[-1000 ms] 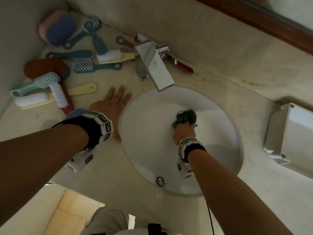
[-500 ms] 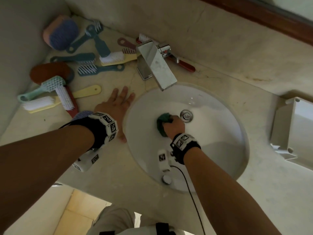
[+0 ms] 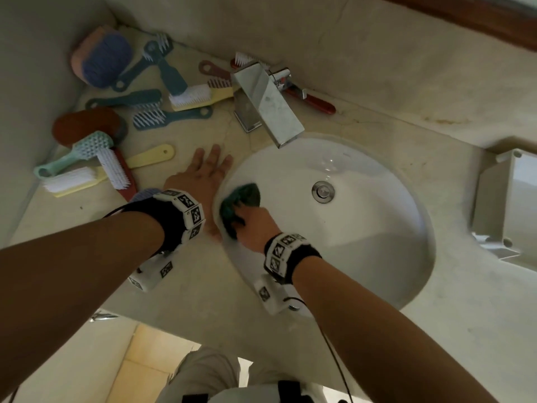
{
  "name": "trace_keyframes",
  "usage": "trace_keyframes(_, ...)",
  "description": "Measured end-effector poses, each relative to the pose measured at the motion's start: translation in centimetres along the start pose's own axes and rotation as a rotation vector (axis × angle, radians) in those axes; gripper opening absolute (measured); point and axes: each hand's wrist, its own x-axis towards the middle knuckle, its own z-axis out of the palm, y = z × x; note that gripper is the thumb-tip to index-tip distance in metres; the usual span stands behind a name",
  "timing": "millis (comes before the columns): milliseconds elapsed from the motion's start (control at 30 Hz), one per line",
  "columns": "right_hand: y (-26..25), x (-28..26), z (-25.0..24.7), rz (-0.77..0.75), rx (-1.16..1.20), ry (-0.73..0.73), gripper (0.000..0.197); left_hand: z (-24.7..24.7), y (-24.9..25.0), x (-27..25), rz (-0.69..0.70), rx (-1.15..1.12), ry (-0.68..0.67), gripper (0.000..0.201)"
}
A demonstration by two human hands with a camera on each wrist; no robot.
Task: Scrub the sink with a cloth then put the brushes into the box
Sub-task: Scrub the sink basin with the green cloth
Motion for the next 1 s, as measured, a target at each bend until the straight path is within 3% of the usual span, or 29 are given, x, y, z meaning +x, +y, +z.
trace_keyframes(100, 3.3, -2.1, 0.0, 0.014, -0.272, -0.294, 0.044, -0.1, 0.1, -0.2, -0.002, -0.001, -0.015, 0.164)
trace_keyframes(200, 6.6, -3.7, -1.0, 0.123, -0.453, -0.411, 0.048, -0.2, 0.1, -0.4, -0.016, -0.007, -0.018, 0.165)
trace_keyframes(333, 10.3, -5.3, -3.7, 0.236, -0.657, -0.353, 0.064, -0.3, 0.3, -0.4, -0.033, -0.005, -0.029, 0.166)
trace_keyframes(467, 10.9, -4.7, -6.2, 0.331, -0.737, -0.260, 0.056, -0.4, 0.5, -0.5, -0.025, -0.011, -0.029, 0.166)
trace_keyframes(633, 11.4, -4.3, -9.0, 0.474, -0.586, -0.020, 0.029, -0.6, 0.8, -0.7, -0.023, -0.018, -0.027, 0.165)
trace_keyframes(800, 10.9, -7.0, -11.4, 0.572, -0.484, 0.116, 0.034, -0.5, 0.2, -1.1, -0.014, -0.061, -0.012, 0.167)
trace_keyframes(1000, 13.0, -8.5, -8.3, 0.685, -0.401, -0.054, 0.042, -0.7, 0.6, -0.9, -0.006, -0.072, -0.026, 0.168)
